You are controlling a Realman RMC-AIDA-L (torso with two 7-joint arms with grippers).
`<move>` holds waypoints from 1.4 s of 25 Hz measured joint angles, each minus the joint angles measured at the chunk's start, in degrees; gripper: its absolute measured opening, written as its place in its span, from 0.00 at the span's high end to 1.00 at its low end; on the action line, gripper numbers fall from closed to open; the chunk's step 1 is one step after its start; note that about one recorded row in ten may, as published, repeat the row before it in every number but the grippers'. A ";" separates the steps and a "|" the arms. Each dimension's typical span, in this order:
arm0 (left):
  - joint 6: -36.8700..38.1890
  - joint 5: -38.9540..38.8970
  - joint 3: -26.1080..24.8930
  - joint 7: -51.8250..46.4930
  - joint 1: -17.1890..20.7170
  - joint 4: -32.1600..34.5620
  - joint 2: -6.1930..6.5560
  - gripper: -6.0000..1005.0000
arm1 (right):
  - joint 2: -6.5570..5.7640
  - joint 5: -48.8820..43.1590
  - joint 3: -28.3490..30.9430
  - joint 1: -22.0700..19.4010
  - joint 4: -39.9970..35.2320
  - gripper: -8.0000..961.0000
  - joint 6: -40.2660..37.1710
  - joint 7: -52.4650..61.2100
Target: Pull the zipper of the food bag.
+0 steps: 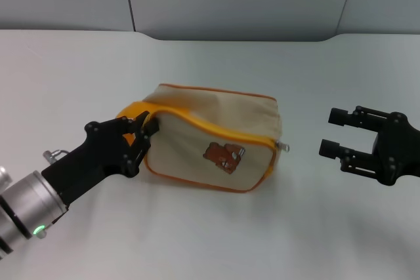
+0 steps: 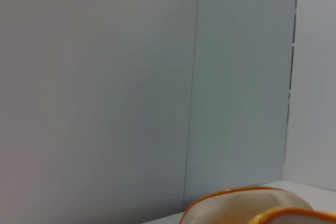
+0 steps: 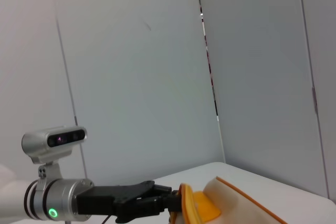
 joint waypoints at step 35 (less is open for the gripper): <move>25.11 3.02 26.63 -28.44 0.41 21.25 3.61 0.20 | 0.87 -1.28 -10.40 0.22 1.37 0.21 -6.64 -2.74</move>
